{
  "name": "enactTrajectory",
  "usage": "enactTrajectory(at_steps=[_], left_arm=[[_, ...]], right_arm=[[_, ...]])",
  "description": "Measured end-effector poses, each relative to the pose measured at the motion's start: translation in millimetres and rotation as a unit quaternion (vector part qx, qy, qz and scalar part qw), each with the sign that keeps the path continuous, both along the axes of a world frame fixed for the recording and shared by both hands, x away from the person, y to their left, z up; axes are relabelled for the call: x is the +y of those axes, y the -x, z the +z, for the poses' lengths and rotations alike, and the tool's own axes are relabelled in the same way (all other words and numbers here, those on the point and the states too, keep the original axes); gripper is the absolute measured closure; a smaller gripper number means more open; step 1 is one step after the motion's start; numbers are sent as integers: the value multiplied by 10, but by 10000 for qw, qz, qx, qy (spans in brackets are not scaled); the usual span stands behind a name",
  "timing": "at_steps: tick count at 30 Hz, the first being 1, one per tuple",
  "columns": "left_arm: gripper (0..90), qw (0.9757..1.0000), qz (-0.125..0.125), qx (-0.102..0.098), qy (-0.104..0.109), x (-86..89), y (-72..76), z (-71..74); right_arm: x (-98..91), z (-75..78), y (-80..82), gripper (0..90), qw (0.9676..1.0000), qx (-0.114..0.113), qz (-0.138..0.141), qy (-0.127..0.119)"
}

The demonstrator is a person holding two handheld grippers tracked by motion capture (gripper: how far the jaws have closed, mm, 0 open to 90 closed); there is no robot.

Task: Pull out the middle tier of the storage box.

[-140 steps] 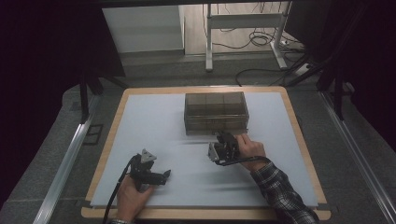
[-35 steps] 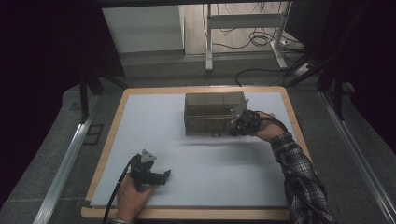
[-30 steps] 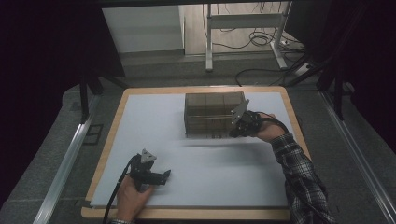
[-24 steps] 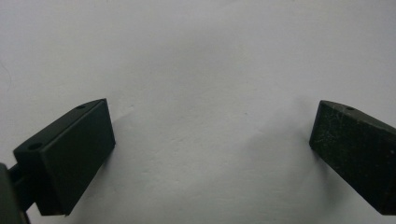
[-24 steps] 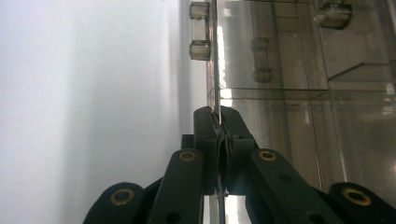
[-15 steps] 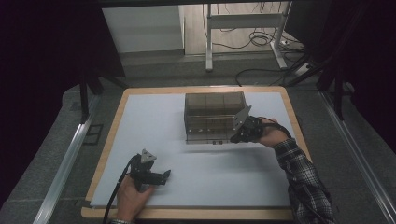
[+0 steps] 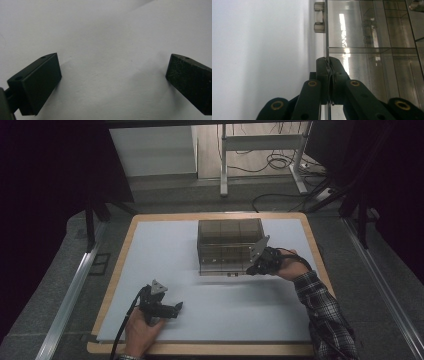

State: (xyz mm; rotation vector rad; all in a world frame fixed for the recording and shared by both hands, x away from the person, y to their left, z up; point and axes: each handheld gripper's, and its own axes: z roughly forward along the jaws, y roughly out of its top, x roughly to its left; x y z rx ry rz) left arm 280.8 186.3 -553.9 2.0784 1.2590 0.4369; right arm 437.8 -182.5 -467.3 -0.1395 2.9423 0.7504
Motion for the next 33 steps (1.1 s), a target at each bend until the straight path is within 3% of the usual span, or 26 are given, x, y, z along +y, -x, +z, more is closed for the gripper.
enactTrajectory(at_steps=[9, 20, 33], left_arm=[[0, 10000, 1, 1, 2, 0, 0, 0], [0, 10000, 0, 0, 2, 0, 0, 0], [0, 10000, 2, 1, 3, 0, 0, 0]], right_arm=[[5, 15, 15, 772, 10000, -18, -3, -92], [44, 73, 85, 671, 9996, -192, -73, -190], [75, 118, 154, 600, 9989, -259, -224, -320]])
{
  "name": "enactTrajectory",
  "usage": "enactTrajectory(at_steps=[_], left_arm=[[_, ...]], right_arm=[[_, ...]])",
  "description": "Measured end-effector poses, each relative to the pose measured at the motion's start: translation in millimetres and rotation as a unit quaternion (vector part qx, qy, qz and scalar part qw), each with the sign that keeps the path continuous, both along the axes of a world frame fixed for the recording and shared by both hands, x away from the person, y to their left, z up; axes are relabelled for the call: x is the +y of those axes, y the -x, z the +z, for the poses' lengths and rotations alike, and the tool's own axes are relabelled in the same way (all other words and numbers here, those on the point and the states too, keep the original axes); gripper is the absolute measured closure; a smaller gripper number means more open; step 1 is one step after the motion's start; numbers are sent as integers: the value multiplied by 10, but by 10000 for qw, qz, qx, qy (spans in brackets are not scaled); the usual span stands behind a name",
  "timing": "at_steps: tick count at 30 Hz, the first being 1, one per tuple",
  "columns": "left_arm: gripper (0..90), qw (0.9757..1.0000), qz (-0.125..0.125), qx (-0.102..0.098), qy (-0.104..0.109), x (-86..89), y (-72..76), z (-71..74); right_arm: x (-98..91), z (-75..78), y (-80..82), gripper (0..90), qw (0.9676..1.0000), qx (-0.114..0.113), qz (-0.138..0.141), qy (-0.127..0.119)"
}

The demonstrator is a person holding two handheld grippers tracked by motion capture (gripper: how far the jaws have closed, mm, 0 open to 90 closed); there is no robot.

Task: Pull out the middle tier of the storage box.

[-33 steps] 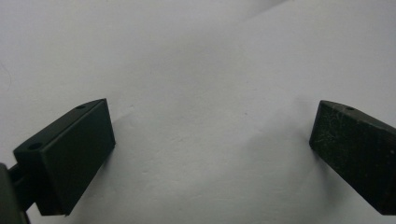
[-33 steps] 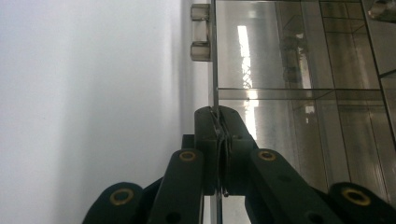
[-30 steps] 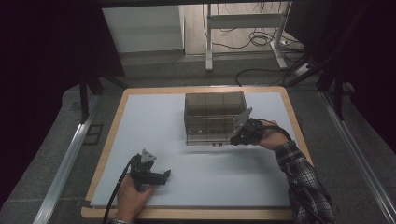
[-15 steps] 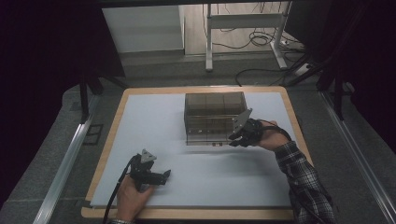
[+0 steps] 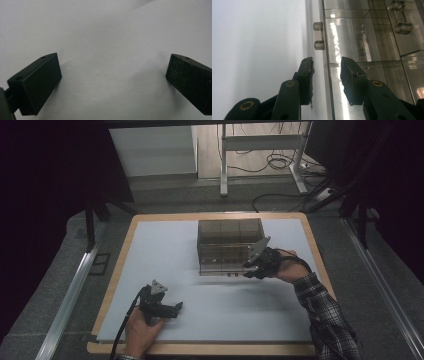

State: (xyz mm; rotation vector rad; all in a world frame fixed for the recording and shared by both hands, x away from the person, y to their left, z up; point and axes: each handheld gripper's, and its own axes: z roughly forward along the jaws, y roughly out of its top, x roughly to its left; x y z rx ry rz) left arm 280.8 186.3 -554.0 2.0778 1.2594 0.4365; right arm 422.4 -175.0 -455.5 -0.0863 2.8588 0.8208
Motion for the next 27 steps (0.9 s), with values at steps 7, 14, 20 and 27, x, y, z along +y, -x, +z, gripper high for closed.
enactTrajectory(at_steps=[7, 14, 20, 27], left_arm=[[0, 10000, 2, 0, 5, 0, 0, 0], [0, 10000, 0, 0, 0, 0, 0, 0], [0, 10000, 0, 1, 0, 0, 0, 0], [0, 10000, 0, 1, -2, 0, 0, 0]], right_arm=[[1, 49, 45, 565, 9999, -47, -49, -87], [-18, 77, 92, 539, 9997, -68, -160, -187], [-54, 82, 144, 507, 9989, -79, -348, -304], [-102, 88, 209, 463, 9969, -42, -648, -455]])
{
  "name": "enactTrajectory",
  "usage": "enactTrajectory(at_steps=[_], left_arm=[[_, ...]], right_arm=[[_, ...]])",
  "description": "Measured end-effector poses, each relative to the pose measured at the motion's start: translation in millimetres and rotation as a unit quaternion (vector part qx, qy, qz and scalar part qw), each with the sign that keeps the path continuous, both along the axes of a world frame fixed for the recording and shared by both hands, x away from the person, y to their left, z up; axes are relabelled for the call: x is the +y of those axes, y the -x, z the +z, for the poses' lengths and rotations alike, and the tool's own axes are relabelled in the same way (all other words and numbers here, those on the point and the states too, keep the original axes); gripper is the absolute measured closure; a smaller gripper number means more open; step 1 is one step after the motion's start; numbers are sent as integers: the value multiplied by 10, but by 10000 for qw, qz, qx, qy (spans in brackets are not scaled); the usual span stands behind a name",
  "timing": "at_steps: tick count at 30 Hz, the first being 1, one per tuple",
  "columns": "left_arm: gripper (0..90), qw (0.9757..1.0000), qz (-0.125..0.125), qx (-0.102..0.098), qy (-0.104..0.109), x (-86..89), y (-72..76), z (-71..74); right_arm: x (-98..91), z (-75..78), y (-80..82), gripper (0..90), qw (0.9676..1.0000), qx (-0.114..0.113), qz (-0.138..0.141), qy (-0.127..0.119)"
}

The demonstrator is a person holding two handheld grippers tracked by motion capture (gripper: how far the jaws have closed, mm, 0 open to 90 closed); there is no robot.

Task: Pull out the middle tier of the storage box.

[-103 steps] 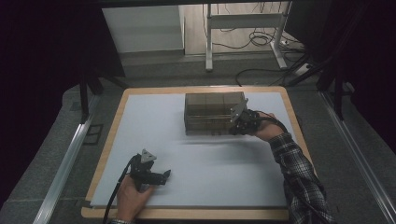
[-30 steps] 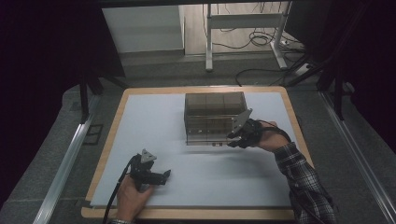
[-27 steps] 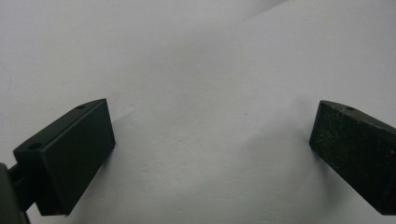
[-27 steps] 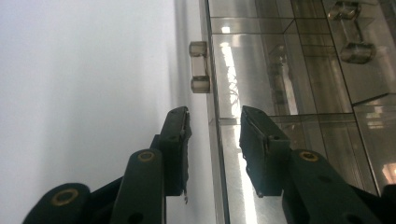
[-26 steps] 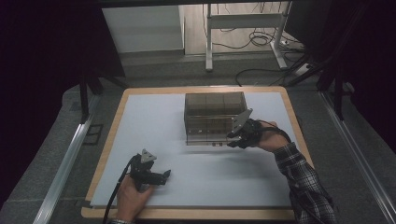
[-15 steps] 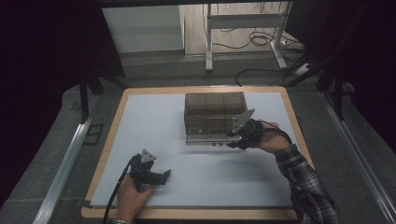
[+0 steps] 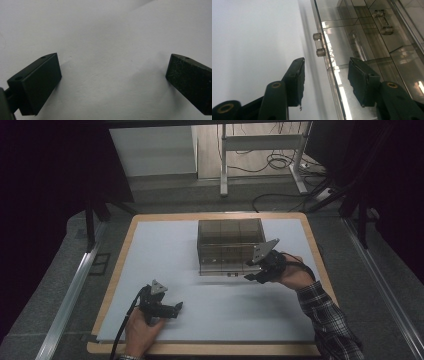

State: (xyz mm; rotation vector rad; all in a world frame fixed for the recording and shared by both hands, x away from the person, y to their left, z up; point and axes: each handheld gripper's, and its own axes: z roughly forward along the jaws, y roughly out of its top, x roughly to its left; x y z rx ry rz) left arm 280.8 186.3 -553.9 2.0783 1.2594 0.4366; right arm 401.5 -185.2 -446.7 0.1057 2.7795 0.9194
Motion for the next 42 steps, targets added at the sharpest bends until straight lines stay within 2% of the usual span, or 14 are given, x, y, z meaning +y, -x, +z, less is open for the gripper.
enactTrajectory(at_steps=[3, 11, 14, 19, 21, 23, 30, 34, 36, 39, 40, 42], left_arm=[[0, 10000, 0, 1, -1, 0, 0, 0], [0, 10000, -2, -3, -6, 1, 0, 0], [0, 10000, -10, -5, -9, 2, -1, 1], [0, 10000, -9, -7, -9, 2, -1, 0], [0, 10000, -9, -6, -9, 2, -1, 1], [0, 10000, 1, -5, -6, 1, 0, 0], [0, 10000, -9, -6, -14, 2, -2, 0], [0, 10000, -10, -10, -18, 3, -2, 1], [0, 10000, -10, -10, -19, 3, -2, 1], [0, 10000, 1, -5, -8, 0, 0, 1], [0, 10000, 0, -5, -9, 0, 0, 0], [0, 10000, -1, -6, -11, 1, 0, 1]], right_arm=[[-24, -3, 33, 434, 9999, -17, -166, -40], [-86, -36, 89, 361, 9994, -10, -349, -77], [-144, -38, 124, 298, 9988, -31, -448, -212], [-198, -50, 170, 238, 9975, 52, -649, -293], [-229, -59, 189, 216, 9965, 87, -747, -366], [-275, -74, 225, 182, 9944, 126, -960, -434], [-366, -113, 300, 113, 9909, 126, -1212, -579], [-461, -133, 364, 63, 9874, 113, -1424, -684], [-477, -135, 380, 56, 9867, 114, -1468, -691], [-536, -162, 434, 25, 9838, -2, -1660, -682], [-536, -162, 434, 25, 9838, -2, -1660, -682], [-569, -183, 459, 14, 9818, 13, -1763, -713]])
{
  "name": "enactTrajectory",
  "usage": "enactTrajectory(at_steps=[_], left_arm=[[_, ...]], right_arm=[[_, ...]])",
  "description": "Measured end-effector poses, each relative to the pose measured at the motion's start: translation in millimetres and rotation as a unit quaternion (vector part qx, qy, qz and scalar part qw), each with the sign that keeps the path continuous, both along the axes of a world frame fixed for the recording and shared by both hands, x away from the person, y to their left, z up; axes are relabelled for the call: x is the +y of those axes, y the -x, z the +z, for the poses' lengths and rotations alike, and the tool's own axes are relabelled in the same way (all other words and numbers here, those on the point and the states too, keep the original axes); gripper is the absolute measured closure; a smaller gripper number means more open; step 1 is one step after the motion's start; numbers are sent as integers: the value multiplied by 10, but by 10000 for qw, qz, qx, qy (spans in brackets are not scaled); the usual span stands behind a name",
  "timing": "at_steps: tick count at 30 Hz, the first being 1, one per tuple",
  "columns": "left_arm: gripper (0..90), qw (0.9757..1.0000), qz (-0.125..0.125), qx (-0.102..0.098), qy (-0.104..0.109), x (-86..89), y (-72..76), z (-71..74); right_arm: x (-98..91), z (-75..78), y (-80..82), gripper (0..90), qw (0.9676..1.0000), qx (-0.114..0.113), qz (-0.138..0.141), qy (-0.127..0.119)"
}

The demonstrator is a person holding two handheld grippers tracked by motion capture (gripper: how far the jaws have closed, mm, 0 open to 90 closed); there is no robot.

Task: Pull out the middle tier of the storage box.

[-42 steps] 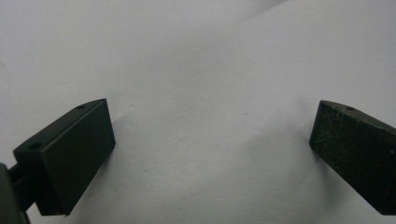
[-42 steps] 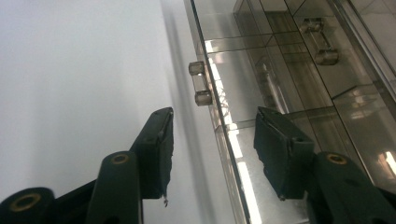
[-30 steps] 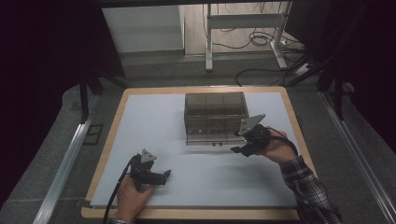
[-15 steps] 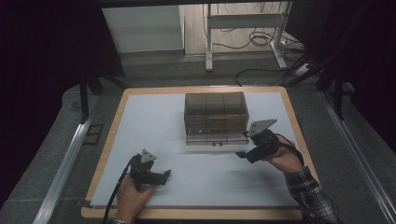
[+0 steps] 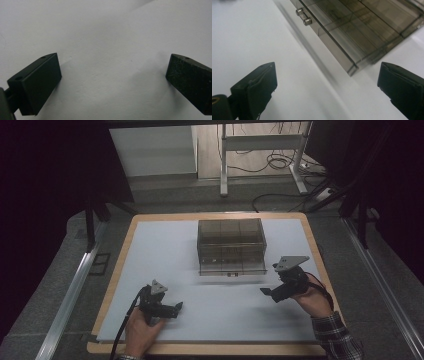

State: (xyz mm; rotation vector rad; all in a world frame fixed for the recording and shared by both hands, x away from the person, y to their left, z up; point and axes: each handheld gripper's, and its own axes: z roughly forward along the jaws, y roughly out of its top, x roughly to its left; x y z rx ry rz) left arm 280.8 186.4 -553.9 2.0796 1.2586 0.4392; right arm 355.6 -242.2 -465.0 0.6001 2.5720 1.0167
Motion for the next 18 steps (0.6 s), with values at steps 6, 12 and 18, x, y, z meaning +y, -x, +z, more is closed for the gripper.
enactTrajectory(at_steps=[6, 12, 18], left_arm=[[0, 10000, 0, 0, 1, 0, 0, 0], [0, 10000, 1, 0, 2, 0, 0, 0], [0, 10000, -2, -1, 0, 0, -1, 0]], right_arm=[[-113, -80, 85, 1, 9997, 33, -208, -75], [-198, -169, 176, 0, 9992, 85, -370, -131], [-294, -299, 263, 0, 9982, 198, -532, -206]])
